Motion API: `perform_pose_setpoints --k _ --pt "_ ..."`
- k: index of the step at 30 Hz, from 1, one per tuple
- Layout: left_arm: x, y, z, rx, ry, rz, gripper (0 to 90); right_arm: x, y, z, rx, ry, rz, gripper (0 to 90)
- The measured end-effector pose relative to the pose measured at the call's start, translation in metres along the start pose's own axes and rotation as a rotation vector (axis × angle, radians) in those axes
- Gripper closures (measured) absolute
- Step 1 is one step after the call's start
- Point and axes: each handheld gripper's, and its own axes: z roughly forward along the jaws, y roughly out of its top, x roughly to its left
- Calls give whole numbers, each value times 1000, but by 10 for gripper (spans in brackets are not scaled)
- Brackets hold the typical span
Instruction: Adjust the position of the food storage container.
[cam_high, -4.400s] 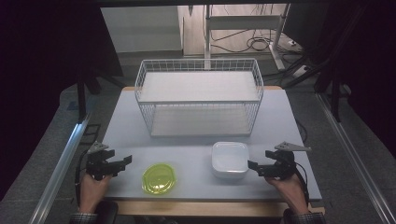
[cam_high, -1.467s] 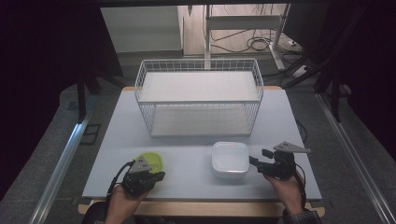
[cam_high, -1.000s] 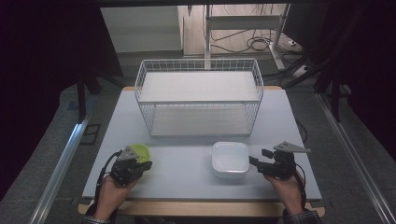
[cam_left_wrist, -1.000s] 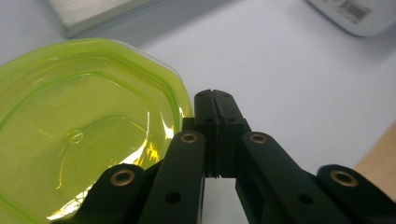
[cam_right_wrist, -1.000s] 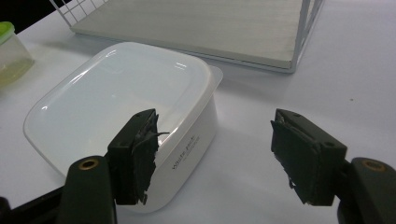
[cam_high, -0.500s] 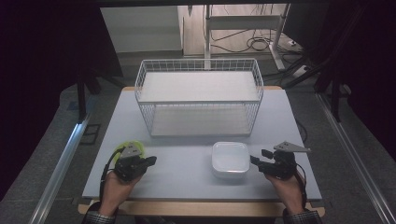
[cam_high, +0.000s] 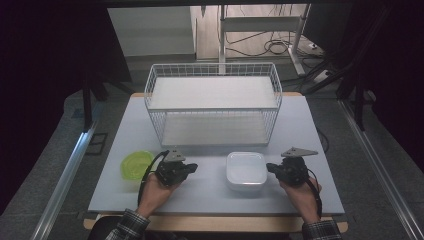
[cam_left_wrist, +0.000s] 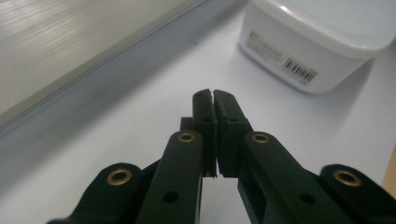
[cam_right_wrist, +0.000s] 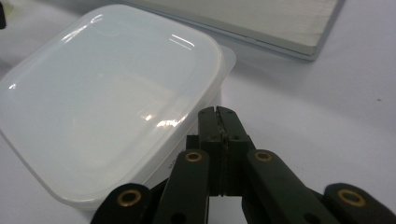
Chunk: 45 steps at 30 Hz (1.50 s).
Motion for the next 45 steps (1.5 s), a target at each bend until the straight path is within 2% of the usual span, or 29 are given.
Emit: perform_pose_setpoints --k 1,3,8,11,15,18,21,24,26,29,32,33,34,35,37,38,39,40,41,43,44,45 --pt "0 0 0 0 0 0 885 0 0 0 0 0 0 896" --pt "-6 -1 7 12 -11 4 882 4 1 4 7 35 1 896" --pt "-10 -4 8 29 -14 3 876 13 4 14 20 66 -21 895" --pt "-9 -6 8 40 -7 -6 870 26 8 25 36 90 -52 893" --pt "-7 -9 7 51 -4 -22 867 34 12 32 39 123 -54 893" --pt "-7 -10 4 55 1 -20 866 38 13 35 44 138 -55 893" --pt "-5 -11 -1 58 9 -18 865 49 17 43 52 170 -70 891" --pt "-4 -12 -4 57 14 -20 867 57 20 48 53 182 -81 890" --pt "-2 -14 -7 66 39 -20 868 62 23 51 56 179 -97 890" --pt "1 -15 -9 67 39 -29 859 64 25 54 59 181 -97 890" --pt "3 -17 -16 63 67 -33 847 64 27 55 58 173 -97 881" --pt "4 -18 -19 62 81 -33 805 63 28 52 34 137 -116 857" --pt "4 -19 -21 59 90 -34 805 63 28 52 34 137 -116 857" --pt "5 -22 -26 49 109 -40 736 60 27 47 16 116 -123 807" --pt "6 -23 -29 43 114 -42 702 58 26 43 7 112 -123 775" --pt "6 -24 -31 38 114 -44 614 54 24 37 -2 106 -118 683" --pt "6 -25 -34 27 122 -43 580 52 23 33 -9 109 -119 643" --pt "6 -25 -34 27 122 -43 532 52 23 33 -9 109 -119 643" --pt "6 -25 -36 21 127 -44 532 50 22 30 -20 111 -124 605" --pt "6 -27 -39 -8 134 -48 399 48 20 24 -38 102 -133 514" --pt "6 -29 -40 -27 136 -46 263 46 19 20 -52 115 -134 431" --pt "6 -31 -42 -41 131 -54 225 45 18 19 -51 123 -133 384"
